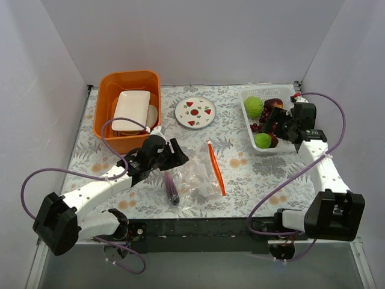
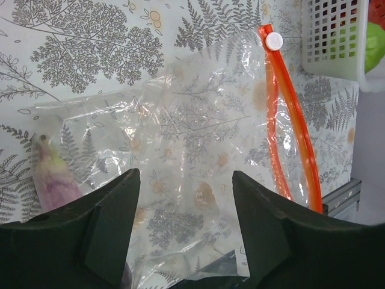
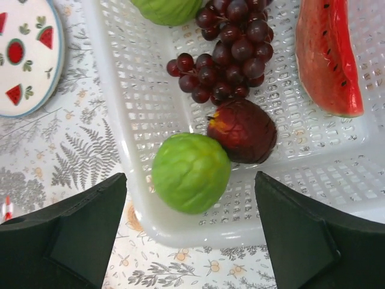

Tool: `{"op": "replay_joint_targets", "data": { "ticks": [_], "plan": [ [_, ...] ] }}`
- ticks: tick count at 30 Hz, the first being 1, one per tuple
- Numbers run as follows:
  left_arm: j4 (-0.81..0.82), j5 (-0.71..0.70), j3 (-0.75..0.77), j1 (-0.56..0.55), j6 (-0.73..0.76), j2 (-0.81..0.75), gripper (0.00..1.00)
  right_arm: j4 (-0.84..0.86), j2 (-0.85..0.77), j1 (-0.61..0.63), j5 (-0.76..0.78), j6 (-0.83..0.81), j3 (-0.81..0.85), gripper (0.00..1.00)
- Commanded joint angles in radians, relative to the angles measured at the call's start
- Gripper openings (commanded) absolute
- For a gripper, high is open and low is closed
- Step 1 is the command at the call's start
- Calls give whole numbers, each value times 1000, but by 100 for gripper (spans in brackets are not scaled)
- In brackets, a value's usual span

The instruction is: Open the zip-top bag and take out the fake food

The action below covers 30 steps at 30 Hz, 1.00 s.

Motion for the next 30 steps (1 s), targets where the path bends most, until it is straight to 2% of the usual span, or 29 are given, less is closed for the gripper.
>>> {"op": "replay_joint_targets", "data": {
  "ticks": [1, 3, 4, 6, 7, 10, 14, 20, 30],
  "plan": [
    [-128, -24, -21, 7, -47, -96, 62, -26, -113, 78, -48, -3, -23, 89],
    [-159, -30, -35, 7, -68, -122, 61, -10, -167, 121, -89, 15, -57, 82],
    [-185, -30, -45, 7, -90, -149, 60, 4, -185, 168, -117, 49, -80, 72],
    [-214, -27, -62, 7, -113, -177, 58, 27, -228, 227, -175, 83, -140, 58],
    [-240, -27, -79, 7, -125, -203, 56, 58, -242, 295, -180, 127, -161, 48],
    [-295, -19, -113, 7, -169, -261, 51, 136, -264, 401, -226, 189, -233, 40],
    [-364, -19, -148, 7, -219, -311, 45, 272, -215, 483, -316, 285, -305, 36],
    [-443, -24, -187, 7, -272, -355, 40, 418, -115, 572, -393, 344, -347, 33],
    [-369, 23, -286, 5, -329, -357, 38, 535, -38, 661, -415, 410, -410, 31]
  ]
}}
